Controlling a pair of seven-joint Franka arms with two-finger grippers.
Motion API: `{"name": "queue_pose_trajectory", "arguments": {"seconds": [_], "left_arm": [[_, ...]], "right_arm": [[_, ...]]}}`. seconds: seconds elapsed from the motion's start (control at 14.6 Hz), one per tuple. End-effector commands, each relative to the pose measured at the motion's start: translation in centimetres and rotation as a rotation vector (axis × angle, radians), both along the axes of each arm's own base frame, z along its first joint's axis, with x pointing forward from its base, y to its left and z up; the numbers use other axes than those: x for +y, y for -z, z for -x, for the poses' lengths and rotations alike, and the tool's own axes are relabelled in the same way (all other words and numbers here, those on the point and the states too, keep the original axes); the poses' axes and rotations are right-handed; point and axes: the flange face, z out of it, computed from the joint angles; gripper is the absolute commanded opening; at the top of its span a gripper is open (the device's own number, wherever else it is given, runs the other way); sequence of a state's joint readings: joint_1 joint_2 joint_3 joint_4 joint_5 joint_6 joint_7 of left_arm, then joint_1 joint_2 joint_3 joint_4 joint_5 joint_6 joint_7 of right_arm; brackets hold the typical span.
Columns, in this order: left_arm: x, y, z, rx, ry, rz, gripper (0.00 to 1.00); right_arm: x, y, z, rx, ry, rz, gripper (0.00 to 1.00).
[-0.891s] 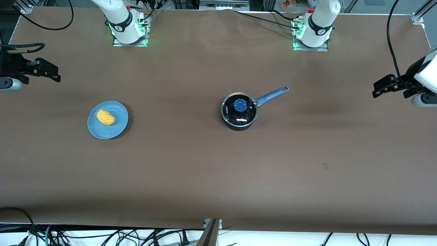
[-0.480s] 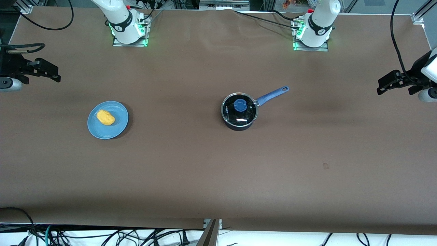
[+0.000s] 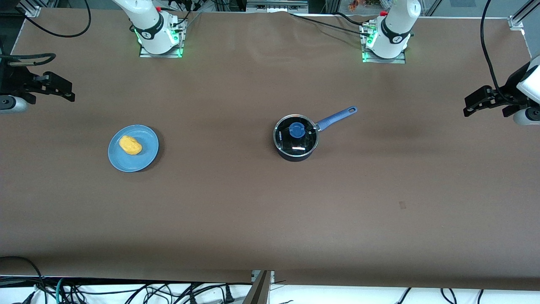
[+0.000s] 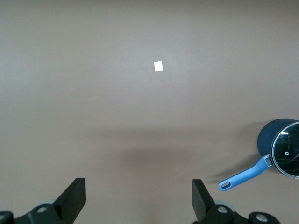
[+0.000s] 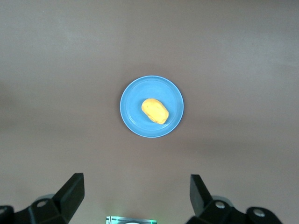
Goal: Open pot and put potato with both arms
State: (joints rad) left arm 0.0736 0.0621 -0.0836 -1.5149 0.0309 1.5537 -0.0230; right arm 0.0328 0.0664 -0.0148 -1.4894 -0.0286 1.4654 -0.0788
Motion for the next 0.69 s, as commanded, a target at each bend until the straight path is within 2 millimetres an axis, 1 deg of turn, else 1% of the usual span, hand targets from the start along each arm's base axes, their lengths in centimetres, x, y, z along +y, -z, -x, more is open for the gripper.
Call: {"name": "queue_pose_trajectory", "arguments": {"seconds": [0.0,0.62], "left_arm": [[0.08,-0.50,0.51,-0.005,0.010,0.001,1.00],[0.19,-0.41,0.47,-0.003,0.002,0.015,1.00]], "right_arm": [[0.06,-0.20,0.01,-0.007,0.006,-0.018,1.00],[0.06,-0.20,0.01,-0.007,0.006,-0.018,1.00]]}}
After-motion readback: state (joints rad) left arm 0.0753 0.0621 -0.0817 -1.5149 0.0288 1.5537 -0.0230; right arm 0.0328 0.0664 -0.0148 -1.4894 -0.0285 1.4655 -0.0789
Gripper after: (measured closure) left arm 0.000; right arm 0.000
